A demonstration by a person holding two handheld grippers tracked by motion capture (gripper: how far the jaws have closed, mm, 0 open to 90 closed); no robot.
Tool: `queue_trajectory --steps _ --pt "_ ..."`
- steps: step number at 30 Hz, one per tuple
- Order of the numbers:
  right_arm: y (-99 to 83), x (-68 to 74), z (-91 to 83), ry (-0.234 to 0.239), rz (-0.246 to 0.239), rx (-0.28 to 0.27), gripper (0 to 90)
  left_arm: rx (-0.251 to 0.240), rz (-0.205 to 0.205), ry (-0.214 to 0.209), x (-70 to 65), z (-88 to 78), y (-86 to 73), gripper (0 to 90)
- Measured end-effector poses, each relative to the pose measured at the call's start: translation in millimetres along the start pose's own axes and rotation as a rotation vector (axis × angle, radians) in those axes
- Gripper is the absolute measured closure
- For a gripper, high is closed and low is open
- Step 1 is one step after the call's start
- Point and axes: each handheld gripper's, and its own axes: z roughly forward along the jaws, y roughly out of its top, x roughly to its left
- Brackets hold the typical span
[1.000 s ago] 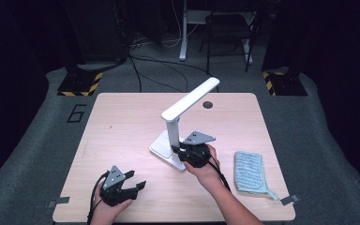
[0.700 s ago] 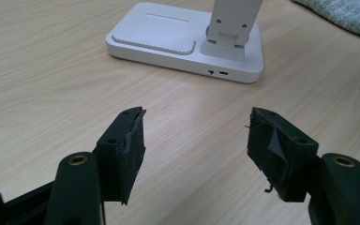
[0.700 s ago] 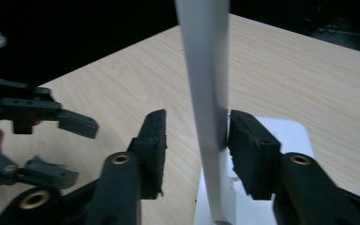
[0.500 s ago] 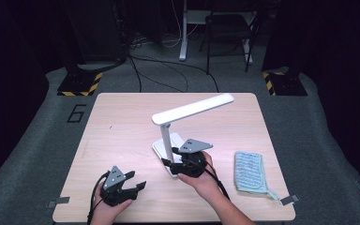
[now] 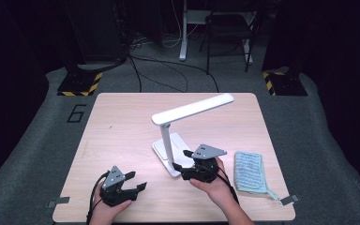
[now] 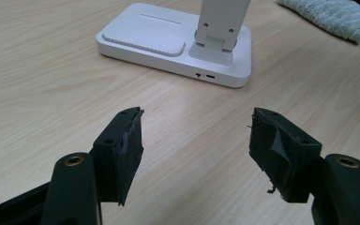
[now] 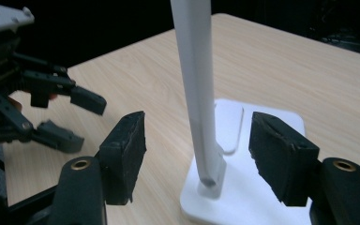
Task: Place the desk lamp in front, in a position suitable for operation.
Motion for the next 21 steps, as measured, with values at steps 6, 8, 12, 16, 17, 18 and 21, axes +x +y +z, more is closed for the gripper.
queue_trajectory --steps 6,8,12,16,17,18,21 --pt "-17.7 -5.2 -12.0 -0.006 0.085 0.035 39.9 0.031 -0.011 0.01 2.8 1.6 2.1 35.6" --pt "-22.5 -6.4 -15.1 -0.025 0.083 0.03 33.7 0.042 -0.009 0.017 2.8 0.8 4.5 30.8" --pt "-30.3 -6.4 -20.0 -0.039 0.084 0.048 25.0 0.037 -0.014 0.013 0.1 3.0 6.3 22.5" --pt "-38.9 -7.2 -24.0 -0.033 0.098 0.038 20.2 0.034 0.008 0.041 -3.2 2.4 11.2 13.7" --pt "-40.5 -7.3 -24.7 -0.023 0.11 0.033 15.9 0.028 0.009 0.043 -3.4 2.0 12.9 12.8" --pt "-41.8 -7.5 -25.5 -0.005 0.119 0.029 14.1 0.032 0.012 0.02 -3.0 1.1 14.6 10.8" --pt "-43.2 -7.9 -28.7 -0.008 0.13 0.028 16.8 0.014 0.057 0.012 -5.5 -0.6 17.0 4.8"
